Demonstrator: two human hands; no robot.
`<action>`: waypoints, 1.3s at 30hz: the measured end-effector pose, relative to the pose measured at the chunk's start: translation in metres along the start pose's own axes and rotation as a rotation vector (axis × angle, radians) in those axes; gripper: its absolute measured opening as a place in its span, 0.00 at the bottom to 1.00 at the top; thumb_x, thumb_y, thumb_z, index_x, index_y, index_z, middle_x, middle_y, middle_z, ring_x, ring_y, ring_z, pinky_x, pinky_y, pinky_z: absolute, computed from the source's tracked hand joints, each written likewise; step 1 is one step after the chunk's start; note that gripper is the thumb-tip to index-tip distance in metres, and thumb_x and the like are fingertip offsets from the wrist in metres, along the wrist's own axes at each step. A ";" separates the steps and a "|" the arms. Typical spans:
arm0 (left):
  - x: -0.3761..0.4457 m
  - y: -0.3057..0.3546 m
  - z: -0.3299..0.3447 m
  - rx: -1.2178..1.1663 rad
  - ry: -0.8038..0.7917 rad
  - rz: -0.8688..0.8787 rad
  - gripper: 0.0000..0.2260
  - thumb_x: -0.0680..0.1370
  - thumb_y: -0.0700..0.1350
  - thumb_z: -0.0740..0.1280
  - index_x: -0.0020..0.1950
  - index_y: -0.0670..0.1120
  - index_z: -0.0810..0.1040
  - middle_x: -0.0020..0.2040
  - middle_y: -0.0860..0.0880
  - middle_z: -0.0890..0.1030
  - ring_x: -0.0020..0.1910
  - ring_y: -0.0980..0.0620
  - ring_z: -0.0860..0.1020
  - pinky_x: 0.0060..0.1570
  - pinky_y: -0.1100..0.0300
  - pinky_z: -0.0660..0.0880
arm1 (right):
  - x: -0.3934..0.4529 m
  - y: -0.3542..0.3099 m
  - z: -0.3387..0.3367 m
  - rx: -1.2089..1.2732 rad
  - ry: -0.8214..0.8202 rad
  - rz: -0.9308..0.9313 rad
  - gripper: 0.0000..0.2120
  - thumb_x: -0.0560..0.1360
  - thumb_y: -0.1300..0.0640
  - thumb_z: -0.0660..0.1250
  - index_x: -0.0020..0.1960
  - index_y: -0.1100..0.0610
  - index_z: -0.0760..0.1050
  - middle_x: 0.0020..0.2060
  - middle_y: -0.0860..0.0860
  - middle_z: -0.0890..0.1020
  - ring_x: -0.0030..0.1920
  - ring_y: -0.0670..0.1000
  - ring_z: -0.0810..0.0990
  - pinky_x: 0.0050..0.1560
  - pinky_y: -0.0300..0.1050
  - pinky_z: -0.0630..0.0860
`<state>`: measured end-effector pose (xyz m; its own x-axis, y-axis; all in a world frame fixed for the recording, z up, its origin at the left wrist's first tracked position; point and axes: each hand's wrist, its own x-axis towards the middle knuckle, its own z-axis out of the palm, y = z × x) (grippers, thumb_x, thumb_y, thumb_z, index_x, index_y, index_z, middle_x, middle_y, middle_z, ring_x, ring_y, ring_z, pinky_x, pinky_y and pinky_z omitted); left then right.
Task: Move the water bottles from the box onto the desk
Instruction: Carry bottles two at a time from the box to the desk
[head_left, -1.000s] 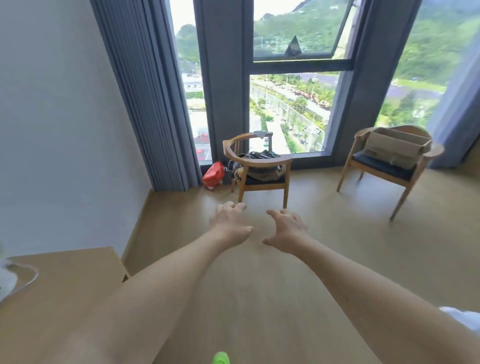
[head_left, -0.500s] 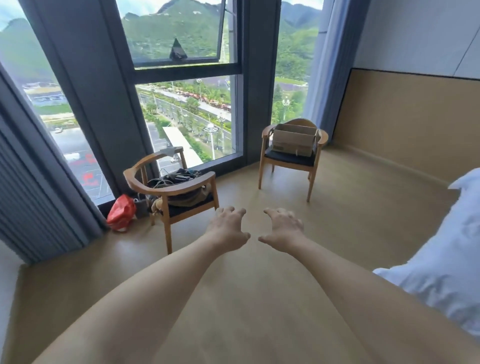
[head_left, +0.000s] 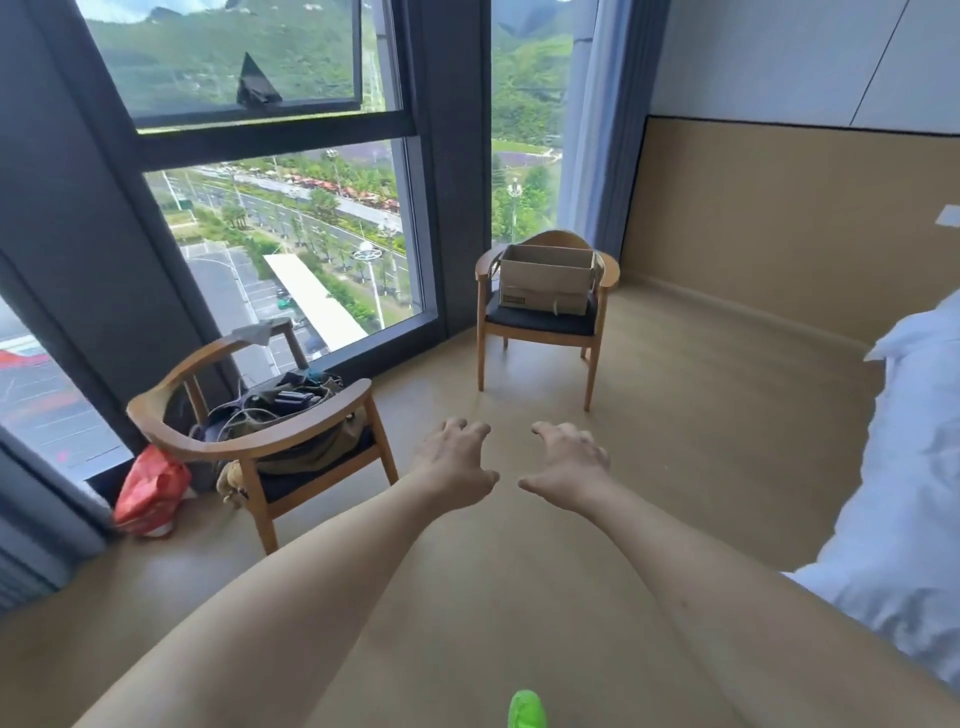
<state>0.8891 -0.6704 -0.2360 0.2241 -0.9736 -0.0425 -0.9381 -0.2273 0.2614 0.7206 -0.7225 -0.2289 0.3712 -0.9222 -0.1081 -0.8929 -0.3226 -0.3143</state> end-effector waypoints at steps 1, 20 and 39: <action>0.023 -0.001 -0.002 0.005 0.007 -0.011 0.33 0.75 0.60 0.72 0.78 0.55 0.67 0.74 0.47 0.71 0.73 0.44 0.69 0.66 0.46 0.71 | 0.024 0.003 -0.004 0.007 0.004 -0.005 0.39 0.70 0.39 0.73 0.76 0.45 0.63 0.69 0.52 0.73 0.69 0.57 0.70 0.66 0.54 0.70; 0.392 0.012 -0.025 0.060 -0.029 -0.037 0.33 0.73 0.72 0.54 0.73 0.57 0.71 0.74 0.46 0.72 0.73 0.41 0.67 0.63 0.38 0.68 | 0.360 0.059 -0.065 0.124 0.014 0.058 0.36 0.72 0.36 0.71 0.76 0.45 0.65 0.70 0.51 0.72 0.70 0.56 0.70 0.65 0.54 0.70; 0.796 -0.032 -0.046 -0.006 -0.120 0.086 0.30 0.75 0.67 0.54 0.72 0.56 0.71 0.69 0.48 0.73 0.69 0.42 0.67 0.59 0.42 0.66 | 0.730 0.052 -0.101 0.217 0.081 0.266 0.29 0.74 0.36 0.67 0.72 0.45 0.70 0.67 0.50 0.74 0.68 0.54 0.72 0.66 0.53 0.72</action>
<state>1.1095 -1.4374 -0.2336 0.1091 -0.9849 -0.1344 -0.9508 -0.1428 0.2748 0.9190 -1.4346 -0.2287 0.1040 -0.9846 -0.1404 -0.8772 -0.0243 -0.4795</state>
